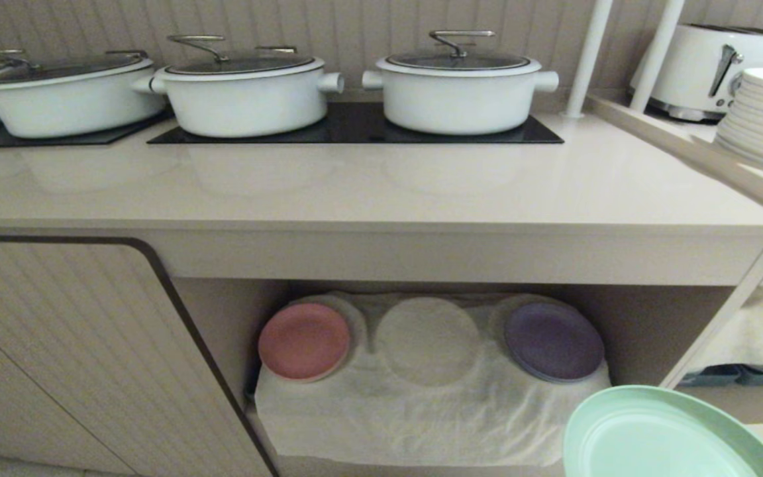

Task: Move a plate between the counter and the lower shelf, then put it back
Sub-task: Put the plate

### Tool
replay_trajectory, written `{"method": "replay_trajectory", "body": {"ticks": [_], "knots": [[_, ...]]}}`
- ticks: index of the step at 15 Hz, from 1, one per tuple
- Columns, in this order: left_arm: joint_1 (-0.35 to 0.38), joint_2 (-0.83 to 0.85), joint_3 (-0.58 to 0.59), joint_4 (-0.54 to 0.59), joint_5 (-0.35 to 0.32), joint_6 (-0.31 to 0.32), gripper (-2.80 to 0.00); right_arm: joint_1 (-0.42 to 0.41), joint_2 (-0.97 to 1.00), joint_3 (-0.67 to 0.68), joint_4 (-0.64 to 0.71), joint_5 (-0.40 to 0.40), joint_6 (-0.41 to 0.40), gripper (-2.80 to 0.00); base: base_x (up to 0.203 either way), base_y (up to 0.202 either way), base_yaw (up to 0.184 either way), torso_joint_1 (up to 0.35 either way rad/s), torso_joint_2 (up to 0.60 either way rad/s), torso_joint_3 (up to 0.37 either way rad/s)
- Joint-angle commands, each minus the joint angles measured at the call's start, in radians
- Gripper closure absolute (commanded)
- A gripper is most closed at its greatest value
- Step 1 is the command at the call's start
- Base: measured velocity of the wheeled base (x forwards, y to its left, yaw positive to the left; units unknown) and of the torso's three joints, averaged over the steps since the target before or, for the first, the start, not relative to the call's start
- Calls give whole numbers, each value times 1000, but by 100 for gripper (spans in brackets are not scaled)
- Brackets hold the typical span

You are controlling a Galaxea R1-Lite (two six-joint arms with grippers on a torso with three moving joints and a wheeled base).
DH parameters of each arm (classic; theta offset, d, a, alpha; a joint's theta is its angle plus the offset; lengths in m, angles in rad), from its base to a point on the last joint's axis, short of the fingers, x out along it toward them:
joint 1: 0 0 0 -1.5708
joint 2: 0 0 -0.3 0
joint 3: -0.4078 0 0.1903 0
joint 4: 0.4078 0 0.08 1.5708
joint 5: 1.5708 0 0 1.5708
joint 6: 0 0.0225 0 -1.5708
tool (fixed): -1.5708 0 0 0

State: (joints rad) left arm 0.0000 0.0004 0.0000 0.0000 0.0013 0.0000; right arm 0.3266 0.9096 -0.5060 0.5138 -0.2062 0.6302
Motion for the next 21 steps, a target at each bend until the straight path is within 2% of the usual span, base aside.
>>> {"method": "replay_trajectory", "body": {"ticks": [1,9,12,18,21], "knots": [[0,0,0,0,0,0,0,0,2,1,3,-1,3,0,0,0,0,0,0,0],[0,0,0,0,0,0,0,-1,3,1,5,-1,5,0,0,0,0,22,-54,-31],[0,0,0,0,0,-1,0,-1,2,1,3,-1,5,0,-1,-4,26,189,-420,-242],[0,0,0,0,0,0,0,-1,3,3,5,0,5,0,-2,-5,146,235,-508,-281],[0,0,0,0,0,0,0,-3,3,3,5,-1,5,0,0,0,0,262,-547,-298]]}}
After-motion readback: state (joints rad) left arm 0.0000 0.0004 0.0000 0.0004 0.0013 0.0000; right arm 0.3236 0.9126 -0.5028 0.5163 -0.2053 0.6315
